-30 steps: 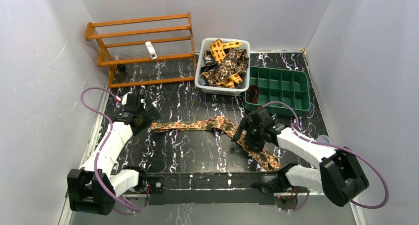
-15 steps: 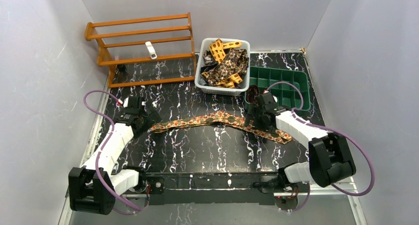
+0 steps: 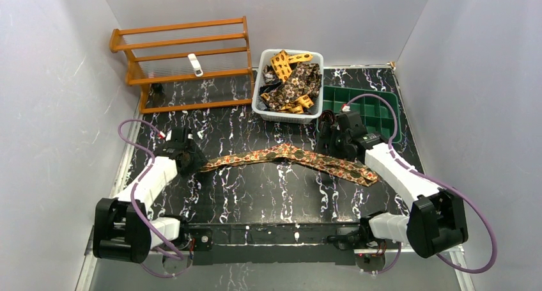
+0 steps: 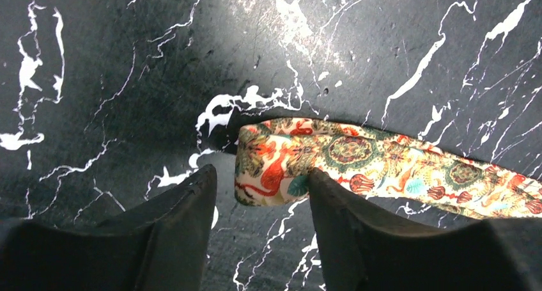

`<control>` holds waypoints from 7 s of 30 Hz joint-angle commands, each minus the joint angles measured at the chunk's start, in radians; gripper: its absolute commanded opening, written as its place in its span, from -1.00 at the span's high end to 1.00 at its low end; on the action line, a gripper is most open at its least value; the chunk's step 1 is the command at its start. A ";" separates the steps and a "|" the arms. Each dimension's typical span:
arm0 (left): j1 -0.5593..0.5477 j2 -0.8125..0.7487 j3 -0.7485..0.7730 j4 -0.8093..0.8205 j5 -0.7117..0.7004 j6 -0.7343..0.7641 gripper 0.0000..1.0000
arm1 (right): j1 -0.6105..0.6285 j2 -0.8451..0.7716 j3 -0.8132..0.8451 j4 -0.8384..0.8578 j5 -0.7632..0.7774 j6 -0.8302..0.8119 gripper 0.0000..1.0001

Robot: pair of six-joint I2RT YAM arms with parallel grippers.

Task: Roll the ties
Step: Flatten out the tie at the center of the board, then roll the tie at the center of the board.

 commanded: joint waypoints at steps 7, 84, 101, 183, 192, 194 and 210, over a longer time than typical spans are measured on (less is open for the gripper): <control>0.007 0.022 -0.028 0.104 0.002 0.056 0.61 | -0.132 0.065 0.026 -0.078 -0.073 -0.008 -0.97; 0.223 0.261 0.156 -0.148 -0.051 0.237 0.59 | -0.370 0.034 -0.014 -0.036 -0.159 -0.088 -0.97; 0.309 0.145 0.153 -0.107 0.035 0.248 0.32 | -0.370 0.061 -0.138 0.086 -0.170 -0.047 -0.58; 0.210 0.201 0.112 -0.076 0.417 0.314 0.13 | 0.417 0.627 0.312 0.565 -0.584 -0.089 -0.10; 0.209 0.249 0.123 -0.018 0.482 0.361 0.17 | 0.418 0.635 0.311 0.541 -0.604 -0.072 -0.08; 0.210 0.260 0.120 -0.018 0.475 0.358 0.27 | 0.417 0.635 0.312 0.536 -0.607 -0.070 -0.07; 0.209 0.152 0.127 -0.001 0.457 0.382 0.85 | 0.425 0.711 0.442 0.422 -0.548 -0.047 0.17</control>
